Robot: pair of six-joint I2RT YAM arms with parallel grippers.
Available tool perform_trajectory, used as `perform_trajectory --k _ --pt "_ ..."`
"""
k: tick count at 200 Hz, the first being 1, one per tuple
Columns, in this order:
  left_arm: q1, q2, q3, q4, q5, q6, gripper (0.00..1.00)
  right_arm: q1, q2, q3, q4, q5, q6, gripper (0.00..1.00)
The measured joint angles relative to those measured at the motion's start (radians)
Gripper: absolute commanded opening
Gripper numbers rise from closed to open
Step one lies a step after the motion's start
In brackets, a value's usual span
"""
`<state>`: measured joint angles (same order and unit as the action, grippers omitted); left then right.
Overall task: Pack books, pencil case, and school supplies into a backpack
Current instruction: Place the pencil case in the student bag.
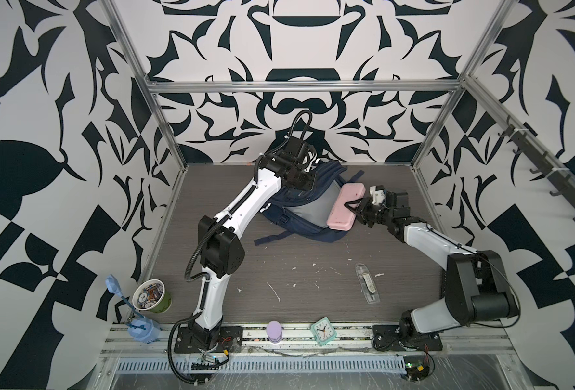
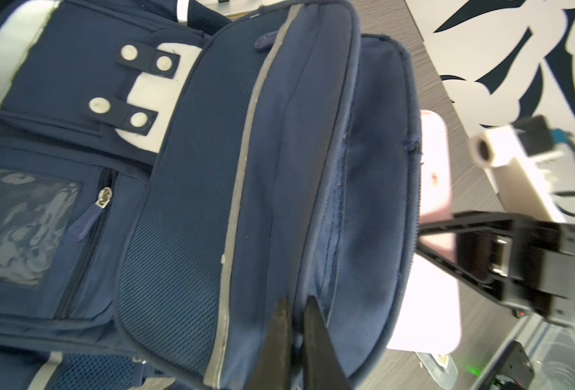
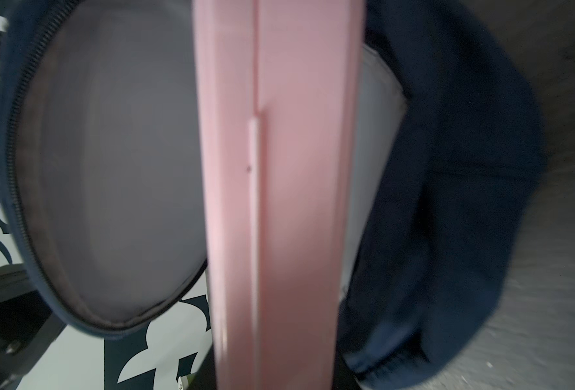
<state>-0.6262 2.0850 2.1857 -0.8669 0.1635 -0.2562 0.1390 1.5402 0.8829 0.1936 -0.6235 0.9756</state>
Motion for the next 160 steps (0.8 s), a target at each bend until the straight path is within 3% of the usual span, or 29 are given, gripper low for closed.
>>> perform_trajectory --k 56,122,160 --pt "0.0 0.0 0.057 -0.026 0.023 -0.01 0.0 0.082 0.275 0.142 0.217 0.007 0.15 0.2" --pt "-0.002 -0.001 0.063 -0.034 0.059 -0.026 0.0 0.154 0.562 0.431 0.267 0.023 0.262 0.2" --pt "-0.002 -0.043 -0.013 0.002 0.061 -0.035 0.0 0.175 0.733 0.632 0.253 0.01 0.286 0.23"
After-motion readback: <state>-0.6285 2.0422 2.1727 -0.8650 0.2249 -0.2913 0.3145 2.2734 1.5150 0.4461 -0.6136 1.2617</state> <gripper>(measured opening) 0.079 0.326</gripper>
